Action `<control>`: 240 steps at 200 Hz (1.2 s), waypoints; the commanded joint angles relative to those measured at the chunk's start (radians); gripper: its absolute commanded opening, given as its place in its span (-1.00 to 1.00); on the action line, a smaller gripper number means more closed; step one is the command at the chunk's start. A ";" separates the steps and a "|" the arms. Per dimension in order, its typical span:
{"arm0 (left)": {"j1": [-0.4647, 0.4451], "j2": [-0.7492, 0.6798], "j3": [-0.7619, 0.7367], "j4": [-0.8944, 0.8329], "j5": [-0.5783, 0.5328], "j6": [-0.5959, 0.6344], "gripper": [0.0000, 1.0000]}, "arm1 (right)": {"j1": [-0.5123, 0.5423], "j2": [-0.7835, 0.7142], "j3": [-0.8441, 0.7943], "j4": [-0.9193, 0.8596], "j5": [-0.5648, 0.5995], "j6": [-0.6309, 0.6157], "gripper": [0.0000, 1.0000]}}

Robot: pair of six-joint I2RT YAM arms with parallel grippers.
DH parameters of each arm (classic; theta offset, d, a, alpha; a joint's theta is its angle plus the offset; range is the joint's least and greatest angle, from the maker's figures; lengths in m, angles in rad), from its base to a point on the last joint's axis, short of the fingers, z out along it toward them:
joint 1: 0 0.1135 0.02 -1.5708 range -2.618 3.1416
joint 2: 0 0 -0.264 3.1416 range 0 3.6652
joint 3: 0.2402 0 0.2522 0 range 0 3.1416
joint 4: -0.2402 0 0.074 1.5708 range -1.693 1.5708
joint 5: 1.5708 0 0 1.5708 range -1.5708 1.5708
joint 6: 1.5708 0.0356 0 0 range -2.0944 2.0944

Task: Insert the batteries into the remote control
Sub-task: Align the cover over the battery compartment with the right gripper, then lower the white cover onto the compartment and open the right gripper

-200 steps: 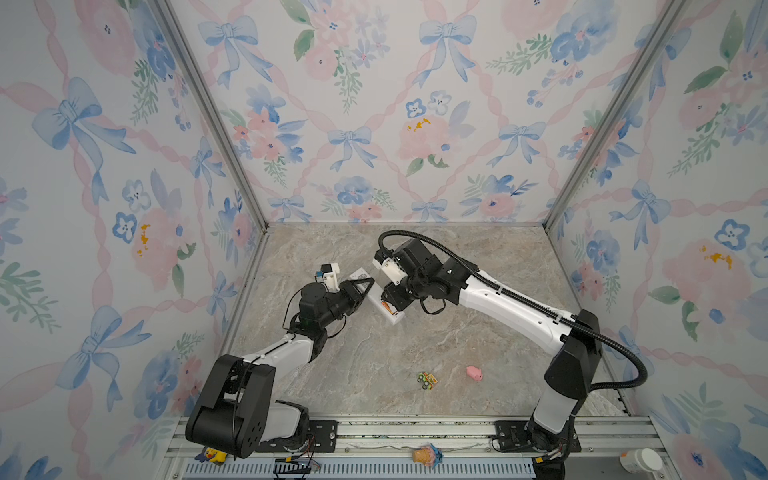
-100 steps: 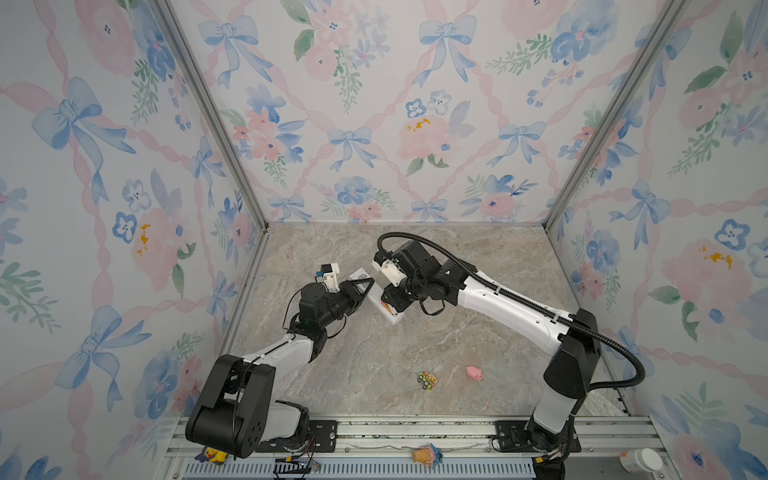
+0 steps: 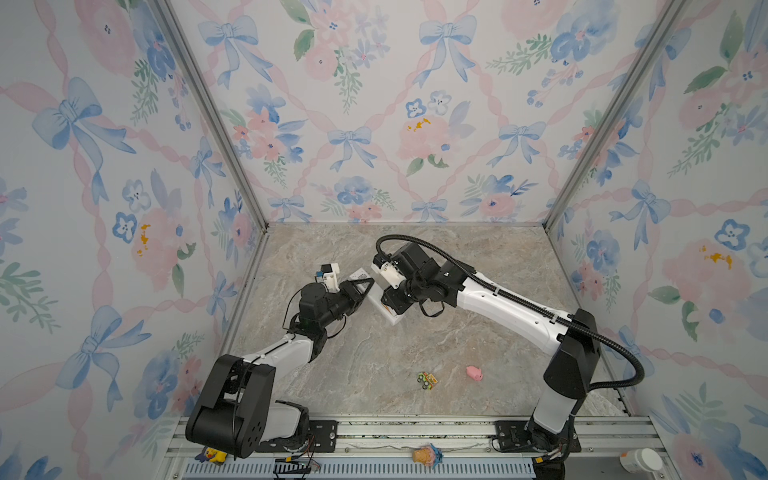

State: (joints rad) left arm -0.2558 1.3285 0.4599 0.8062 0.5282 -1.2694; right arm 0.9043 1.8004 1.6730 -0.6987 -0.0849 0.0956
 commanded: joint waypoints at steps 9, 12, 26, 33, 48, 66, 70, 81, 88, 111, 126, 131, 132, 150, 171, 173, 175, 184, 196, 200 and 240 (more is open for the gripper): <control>-0.007 -0.015 -0.009 0.048 0.018 -0.022 -1.00 | 0.015 0.010 -0.026 -0.016 0.017 -0.013 -0.79; -0.006 -0.016 -0.009 0.048 0.018 -0.021 -1.00 | 0.016 0.010 -0.027 -0.016 0.017 -0.013 -0.78; -0.006 -0.016 -0.009 0.048 0.018 -0.021 -1.00 | 0.015 0.010 -0.031 -0.018 0.016 -0.011 -0.79; -0.006 -0.015 -0.010 0.049 0.018 -0.022 -1.00 | 0.016 0.010 -0.032 -0.018 0.016 -0.011 -0.79; -0.006 -0.015 -0.010 0.052 0.019 -0.022 -1.00 | 0.017 0.011 -0.030 -0.019 0.017 -0.010 -0.78; -0.006 -0.014 -0.012 0.054 0.021 -0.021 -1.00 | 0.018 0.015 -0.026 -0.021 0.018 -0.011 -0.76; -0.006 -0.015 -0.012 0.054 0.021 -0.022 -1.00 | 0.018 0.016 -0.026 -0.021 0.019 -0.012 -0.76; -0.005 -0.016 -0.011 0.054 0.021 -0.021 -1.00 | 0.018 0.017 -0.026 -0.021 0.018 -0.011 -0.74; -0.007 -0.015 -0.011 0.054 0.021 -0.022 -1.00 | 0.018 0.019 -0.024 -0.021 0.017 -0.010 -0.73; -0.005 -0.016 -0.015 0.054 0.022 -0.021 -1.00 | 0.018 0.019 -0.023 -0.019 0.017 -0.008 -0.69; -0.006 -0.017 -0.016 0.054 0.024 -0.019 -1.00 | 0.017 0.019 -0.022 -0.019 0.018 -0.009 -0.64; -0.005 -0.018 -0.018 0.054 0.024 -0.018 -1.00 | 0.018 0.019 -0.022 -0.019 0.018 -0.009 -0.62; -0.005 -0.017 -0.018 0.054 0.024 -0.017 -1.00 | 0.018 0.019 -0.022 -0.019 0.018 -0.008 -0.62; -0.005 -0.018 -0.018 0.054 0.024 -0.017 -1.00 | 0.018 0.018 -0.023 -0.017 0.017 -0.005 -0.55; -0.005 -0.017 -0.018 0.054 0.027 -0.015 -1.00 | 0.018 0.015 -0.027 -0.010 0.017 -0.004 -0.48; -0.005 -0.018 -0.017 0.054 0.027 -0.016 -1.00 | 0.018 0.014 -0.027 -0.010 0.016 -0.004 -0.47; -0.006 -0.017 -0.018 0.054 0.027 -0.014 -1.00 | 0.018 0.014 -0.027 -0.009 0.015 -0.004 -0.47; -0.005 -0.017 -0.019 0.054 0.027 -0.014 -1.00 | 0.018 0.014 -0.028 -0.008 0.012 -0.004 -0.44; -0.004 -0.018 -0.018 0.054 0.028 -0.014 -1.00 | 0.018 0.014 -0.028 -0.005 0.011 -0.003 -0.43; -0.005 -0.018 -0.018 0.054 0.029 -0.013 -1.00 | 0.018 0.014 -0.028 -0.005 0.010 -0.003 -0.42; -0.005 -0.018 -0.017 0.055 0.035 -0.011 -1.00 | 0.016 0.017 -0.030 0.001 0.002 0.002 -0.35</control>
State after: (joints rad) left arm -0.2596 1.3285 0.4477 0.8089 0.5392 -1.2694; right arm 0.9119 1.8004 1.6619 -0.6979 -0.0750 0.0959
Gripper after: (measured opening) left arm 0.172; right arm 0.322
